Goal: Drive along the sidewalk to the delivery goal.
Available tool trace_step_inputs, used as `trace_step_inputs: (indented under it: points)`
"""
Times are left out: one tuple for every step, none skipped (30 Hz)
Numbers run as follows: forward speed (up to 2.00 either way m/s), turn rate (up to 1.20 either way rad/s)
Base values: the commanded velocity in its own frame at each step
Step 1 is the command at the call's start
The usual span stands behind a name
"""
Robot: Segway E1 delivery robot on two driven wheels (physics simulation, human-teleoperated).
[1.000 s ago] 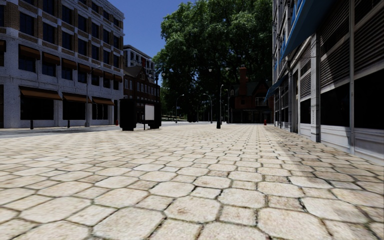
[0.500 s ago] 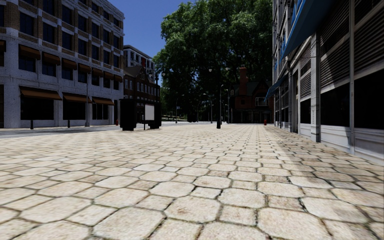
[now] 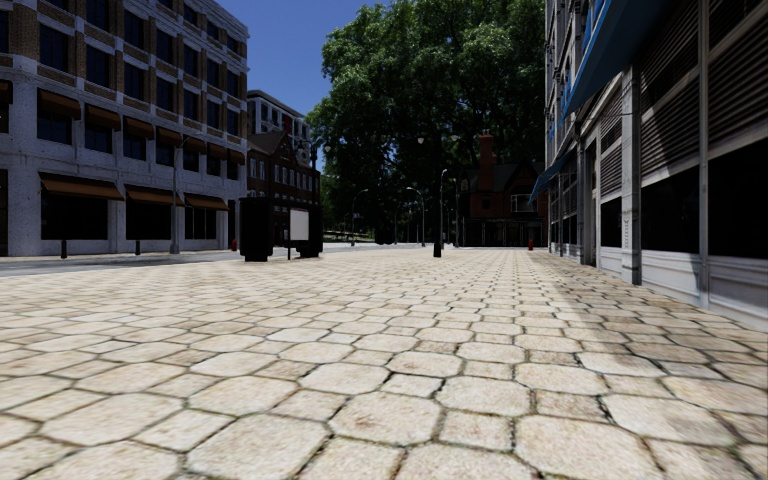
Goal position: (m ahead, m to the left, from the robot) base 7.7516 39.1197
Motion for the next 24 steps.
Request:
trace_step_inputs:
  points:
    - [0.09, 0.00]
    - [0.32, 0.00]
    - [0.32, 0.00]
    - [0.43, 0.01]
    - [0.46, 0.05]
    - [0.47, 0.11]
    - [0.47, 0.21]
    - [0.47, 0.26]
    - [0.47, 0.28]
    - [0.48, 0.28]
    - [0.48, 0.28]
    - [0.49, 0.29]
    - [0.51, 0.29]
    - [0.58, 0.30]
    - [0.68, 0.30]
    - [0.72, 0.30]
    - [0.73, 0.33]
    - [0.73, 0.33]
    - [0.74, 0.36]
    - [0.74, 0.38]
    - [0.75, 0.40]
    - [0.75, 0.41]
    - [0.75, 0.41]
    - [0.76, 0.41]
